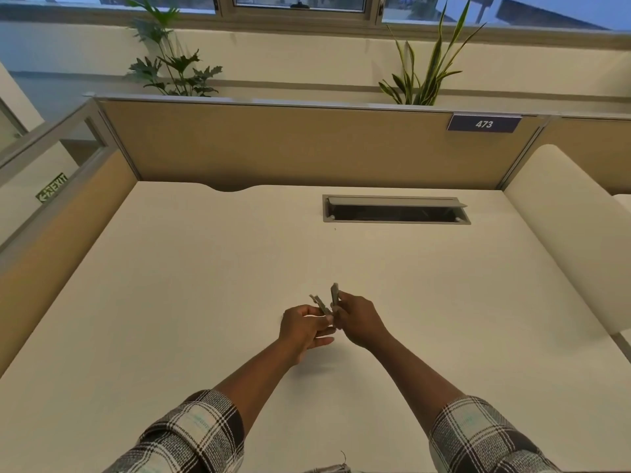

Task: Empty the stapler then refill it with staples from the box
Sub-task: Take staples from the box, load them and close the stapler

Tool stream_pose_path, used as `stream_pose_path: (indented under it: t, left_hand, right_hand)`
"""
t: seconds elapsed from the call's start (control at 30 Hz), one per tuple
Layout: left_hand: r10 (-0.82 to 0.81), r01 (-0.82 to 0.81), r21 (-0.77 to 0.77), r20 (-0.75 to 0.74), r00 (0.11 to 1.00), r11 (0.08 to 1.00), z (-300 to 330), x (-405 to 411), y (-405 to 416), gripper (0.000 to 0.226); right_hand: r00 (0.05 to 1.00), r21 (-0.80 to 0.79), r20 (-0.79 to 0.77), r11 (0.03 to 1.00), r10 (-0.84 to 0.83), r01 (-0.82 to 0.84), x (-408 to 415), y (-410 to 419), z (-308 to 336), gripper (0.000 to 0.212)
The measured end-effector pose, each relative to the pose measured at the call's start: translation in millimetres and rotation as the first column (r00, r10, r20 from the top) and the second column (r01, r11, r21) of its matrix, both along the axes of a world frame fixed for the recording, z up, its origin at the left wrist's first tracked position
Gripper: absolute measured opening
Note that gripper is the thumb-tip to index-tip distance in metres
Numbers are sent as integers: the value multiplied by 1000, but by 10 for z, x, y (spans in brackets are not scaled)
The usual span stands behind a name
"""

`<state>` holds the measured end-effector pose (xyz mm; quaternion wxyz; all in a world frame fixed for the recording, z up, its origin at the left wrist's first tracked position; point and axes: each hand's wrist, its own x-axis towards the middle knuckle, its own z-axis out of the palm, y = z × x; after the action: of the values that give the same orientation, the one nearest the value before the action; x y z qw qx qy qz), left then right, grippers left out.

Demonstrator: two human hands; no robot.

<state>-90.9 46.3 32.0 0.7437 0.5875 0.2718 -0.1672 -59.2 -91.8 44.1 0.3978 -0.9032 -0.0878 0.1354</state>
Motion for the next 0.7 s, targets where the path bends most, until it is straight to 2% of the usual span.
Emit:
stream_pose_path:
  t: [0.1,0.2,0.33,0.43,0.6,0.7]
  left_hand:
    - [-47,40,92,66,997,995,8,7,-5,12]
    - [-140,115,197,118,983,974,24,9,-19,12]
    - [-222,181,270,132,966,946,28,17,-11,9]
    - [-271,227,297,117,955,927,41,36,45,6]
    - [-325,294,331,40,945,897,51,97,112,22]
    - [-361,291,468,64,930,835,26,133,141,50]
  right_hand:
    - [995,40,-68,997,72,-69,-49,13,39,19]
    - [984,37,-41,985,171,-169,-87,-8,21,36]
    - [997,-12,31,998,68,-67,-92,-22,-44,31]
    - [999,16,33,999,31,-32,-87,-57,-33,28]
    - [1000,30,14,999,20,-21,-88,-93,-30,36]
    - [999,7,50,1000,-9,9,-86,-96,-42,34]
